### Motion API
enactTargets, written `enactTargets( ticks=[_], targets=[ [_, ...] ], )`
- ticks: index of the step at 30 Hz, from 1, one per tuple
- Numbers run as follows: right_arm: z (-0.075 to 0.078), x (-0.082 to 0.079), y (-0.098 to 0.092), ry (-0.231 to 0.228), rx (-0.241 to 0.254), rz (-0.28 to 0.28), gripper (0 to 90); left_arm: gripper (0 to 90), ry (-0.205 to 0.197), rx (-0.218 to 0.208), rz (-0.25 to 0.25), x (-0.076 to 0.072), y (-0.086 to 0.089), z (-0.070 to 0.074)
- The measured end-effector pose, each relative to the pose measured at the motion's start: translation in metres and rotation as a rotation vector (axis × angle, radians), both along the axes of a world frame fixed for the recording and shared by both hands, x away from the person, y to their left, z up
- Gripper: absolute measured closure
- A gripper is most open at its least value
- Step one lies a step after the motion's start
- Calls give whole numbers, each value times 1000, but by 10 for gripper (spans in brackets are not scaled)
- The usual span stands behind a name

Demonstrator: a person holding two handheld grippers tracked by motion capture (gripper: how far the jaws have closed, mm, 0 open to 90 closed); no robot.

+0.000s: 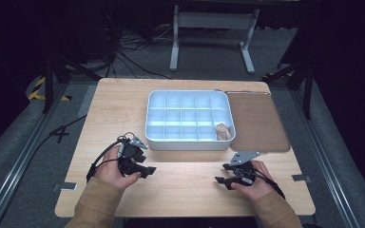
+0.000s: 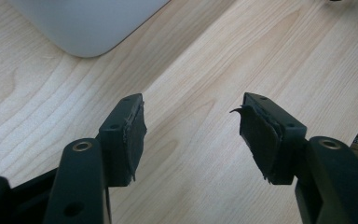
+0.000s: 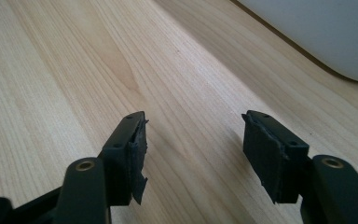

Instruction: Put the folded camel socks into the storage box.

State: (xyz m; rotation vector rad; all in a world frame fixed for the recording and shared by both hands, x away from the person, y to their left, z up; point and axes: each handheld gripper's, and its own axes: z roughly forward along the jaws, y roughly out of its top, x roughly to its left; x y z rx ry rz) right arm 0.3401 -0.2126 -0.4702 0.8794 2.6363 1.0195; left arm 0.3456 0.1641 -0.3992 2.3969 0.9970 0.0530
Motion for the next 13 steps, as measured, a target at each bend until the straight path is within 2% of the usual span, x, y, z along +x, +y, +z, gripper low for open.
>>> enactTargets(
  ticks=[7,13],
  targets=[
    [-6,-4,1,-55,18,-9,379,408,0,14,-12,1,-2,-2],
    [-8,-5,1,-61,28,-16,372,401,0,16,-13,0,-1,-3]
  ],
)
